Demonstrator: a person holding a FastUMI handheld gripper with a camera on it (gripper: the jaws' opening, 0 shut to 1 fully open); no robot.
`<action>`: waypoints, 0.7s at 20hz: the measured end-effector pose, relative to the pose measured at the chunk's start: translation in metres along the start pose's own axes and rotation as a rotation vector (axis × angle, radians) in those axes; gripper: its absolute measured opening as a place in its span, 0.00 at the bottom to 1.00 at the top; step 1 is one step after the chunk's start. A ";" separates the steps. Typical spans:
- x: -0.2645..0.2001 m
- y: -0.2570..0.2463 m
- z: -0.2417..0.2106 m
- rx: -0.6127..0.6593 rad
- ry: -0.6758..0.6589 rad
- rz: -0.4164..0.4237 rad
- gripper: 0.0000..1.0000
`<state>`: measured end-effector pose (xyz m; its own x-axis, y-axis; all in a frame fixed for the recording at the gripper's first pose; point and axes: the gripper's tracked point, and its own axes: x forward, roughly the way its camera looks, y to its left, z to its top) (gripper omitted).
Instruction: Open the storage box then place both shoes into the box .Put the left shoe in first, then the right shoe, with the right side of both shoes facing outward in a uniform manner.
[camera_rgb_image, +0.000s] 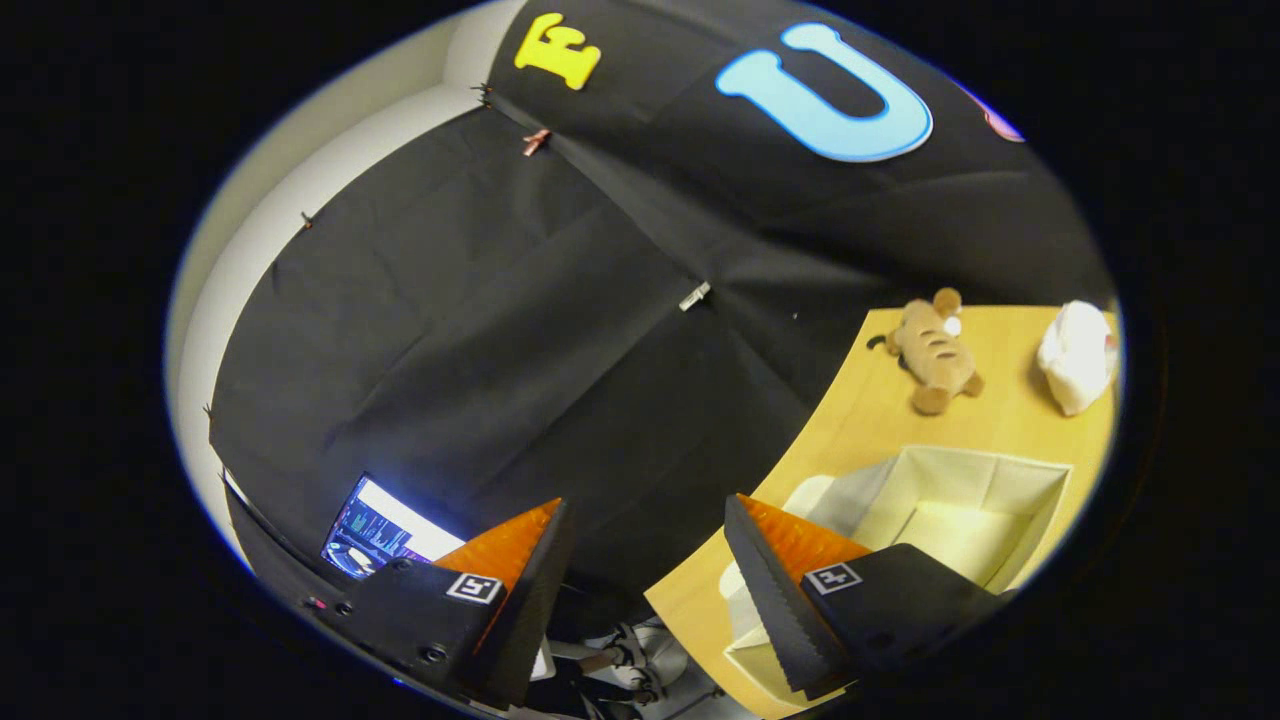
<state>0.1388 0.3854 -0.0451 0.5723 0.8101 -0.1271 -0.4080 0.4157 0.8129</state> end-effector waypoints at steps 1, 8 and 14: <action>-0.016 -0.003 0.006 -0.024 -0.021 -0.017 0.94; -0.133 -0.048 0.017 -0.269 -0.098 -0.247 0.94; -0.226 -0.108 0.000 -0.309 -0.130 -0.485 0.94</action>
<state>0.0536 0.1572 -0.1044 0.8196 0.4483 -0.3568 -0.2550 0.8431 0.4734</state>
